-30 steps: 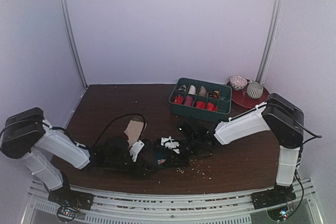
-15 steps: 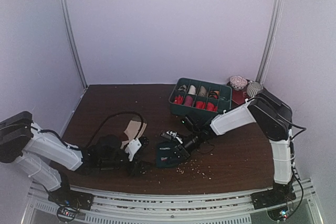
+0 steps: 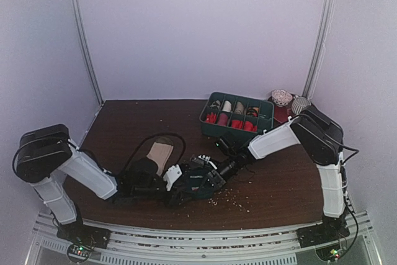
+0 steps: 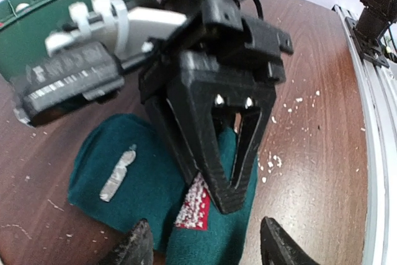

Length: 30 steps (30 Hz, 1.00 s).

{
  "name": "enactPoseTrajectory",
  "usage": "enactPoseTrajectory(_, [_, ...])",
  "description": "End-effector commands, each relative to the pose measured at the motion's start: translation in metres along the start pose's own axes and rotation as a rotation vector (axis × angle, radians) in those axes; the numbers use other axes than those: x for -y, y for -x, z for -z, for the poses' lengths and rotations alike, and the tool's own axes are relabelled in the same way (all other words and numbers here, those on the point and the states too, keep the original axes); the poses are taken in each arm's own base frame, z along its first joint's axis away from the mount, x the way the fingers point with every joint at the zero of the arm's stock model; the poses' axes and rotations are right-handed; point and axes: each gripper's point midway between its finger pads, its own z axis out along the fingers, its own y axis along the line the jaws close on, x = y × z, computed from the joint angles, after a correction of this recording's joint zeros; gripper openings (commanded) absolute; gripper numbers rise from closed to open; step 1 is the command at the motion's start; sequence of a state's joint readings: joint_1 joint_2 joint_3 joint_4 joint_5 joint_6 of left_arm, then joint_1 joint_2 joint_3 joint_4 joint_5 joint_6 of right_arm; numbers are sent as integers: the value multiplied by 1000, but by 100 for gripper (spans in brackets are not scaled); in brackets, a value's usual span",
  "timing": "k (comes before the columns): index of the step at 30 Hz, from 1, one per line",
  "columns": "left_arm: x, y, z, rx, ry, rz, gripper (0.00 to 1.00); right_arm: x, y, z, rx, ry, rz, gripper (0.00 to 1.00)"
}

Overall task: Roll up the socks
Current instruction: Roll the sock at the center of the board.

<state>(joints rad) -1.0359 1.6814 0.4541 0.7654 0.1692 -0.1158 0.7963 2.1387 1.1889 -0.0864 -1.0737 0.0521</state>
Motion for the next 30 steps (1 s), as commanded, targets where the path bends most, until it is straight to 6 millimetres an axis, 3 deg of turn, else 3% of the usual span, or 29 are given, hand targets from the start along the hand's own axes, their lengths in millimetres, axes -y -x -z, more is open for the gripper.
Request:
enactPoseTrajectory(1, [9, -3, -10, 23, -50, -8, 58, 62, -103, -10, -250, -228, -306, 16])
enactPoseTrajectory(4, [9, -12, -15, 5, -59, 4, 54, 62, -103, -10, -250, -229, -304, 16])
enactPoseTrajectory(9, [12, -10, -21, 13, -81, 11, 43, 63, -105, -10, -253, -230, -311, 16])
enactPoseTrajectory(14, [11, -1, -19, 41, -72, 12, 53, 63, -106, -10, -254, -231, -312, 16])
enactPoseTrajectory(19, [12, 4, -17, 49, -79, -2, 48, 64, -107, -10, -256, -233, -314, 16])
enactPoseTrajectory(26, [19, 0, -23, 35, -126, 9, 21, 66, -109, -11, -259, -238, -321, 16])
enactPoseTrajectory(29, [23, 0, -23, 33, -151, 5, 0, 66, -108, -10, -259, -245, -319, 16])
enactPoseTrajectory(30, [23, -1, -24, 23, -151, 9, 0, 67, -107, -10, -255, -251, -315, 16])
